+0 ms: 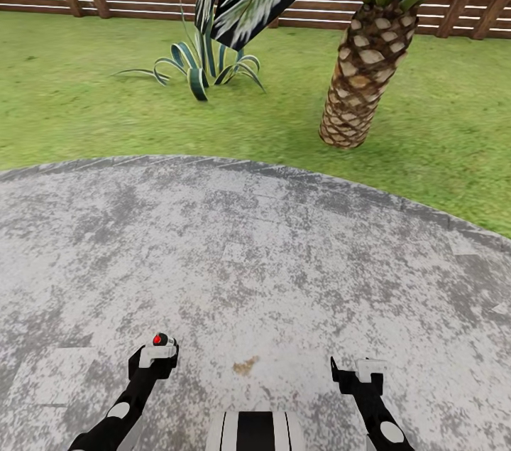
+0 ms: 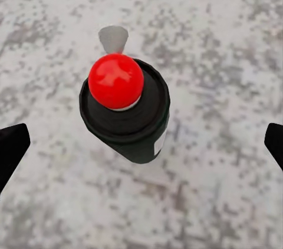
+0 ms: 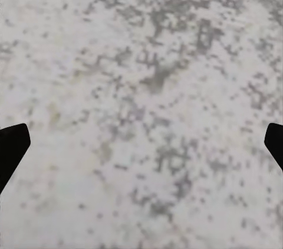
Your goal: Pick up the pesticide atomizer in the garden and spray insectifuge to fully cover both potted plants in the garden.
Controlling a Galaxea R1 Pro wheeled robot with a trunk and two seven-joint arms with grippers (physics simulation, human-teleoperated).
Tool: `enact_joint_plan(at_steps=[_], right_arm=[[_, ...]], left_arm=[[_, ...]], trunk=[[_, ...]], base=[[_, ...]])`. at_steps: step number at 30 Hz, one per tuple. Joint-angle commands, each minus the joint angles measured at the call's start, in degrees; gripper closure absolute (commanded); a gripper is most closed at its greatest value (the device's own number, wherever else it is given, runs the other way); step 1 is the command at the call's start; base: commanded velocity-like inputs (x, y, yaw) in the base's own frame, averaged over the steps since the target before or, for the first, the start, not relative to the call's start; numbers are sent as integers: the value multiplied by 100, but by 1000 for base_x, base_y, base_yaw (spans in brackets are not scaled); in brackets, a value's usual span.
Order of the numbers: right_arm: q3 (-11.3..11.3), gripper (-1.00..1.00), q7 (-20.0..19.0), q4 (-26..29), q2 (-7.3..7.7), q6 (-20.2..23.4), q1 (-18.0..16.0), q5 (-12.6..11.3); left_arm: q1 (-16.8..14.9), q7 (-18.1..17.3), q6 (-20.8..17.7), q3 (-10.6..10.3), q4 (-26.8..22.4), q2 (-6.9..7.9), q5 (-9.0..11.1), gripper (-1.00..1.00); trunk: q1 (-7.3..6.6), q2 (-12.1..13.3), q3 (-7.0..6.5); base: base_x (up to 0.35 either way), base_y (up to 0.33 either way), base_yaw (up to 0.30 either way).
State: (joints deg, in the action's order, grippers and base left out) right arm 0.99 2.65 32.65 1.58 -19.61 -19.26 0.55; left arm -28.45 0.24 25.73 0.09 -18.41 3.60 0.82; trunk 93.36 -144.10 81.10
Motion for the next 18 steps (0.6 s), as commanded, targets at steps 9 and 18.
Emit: enact_joint_plan(at_steps=[9, 18], right_arm=[[-2, -100, 17, -4, 0, -16, 1, 1], [-2, -100, 16, -4, 0, -16, 1, 4]], left_arm=[[-3, -10, 20, 0, 5, 0, 6, -100], [-3, -48, 19, 0, 5, 0, 6, -100]], trunk=[[-1, -1, 3], [14, -9, 138]], base=[[0, 0, 121], [0, 0, 13]])
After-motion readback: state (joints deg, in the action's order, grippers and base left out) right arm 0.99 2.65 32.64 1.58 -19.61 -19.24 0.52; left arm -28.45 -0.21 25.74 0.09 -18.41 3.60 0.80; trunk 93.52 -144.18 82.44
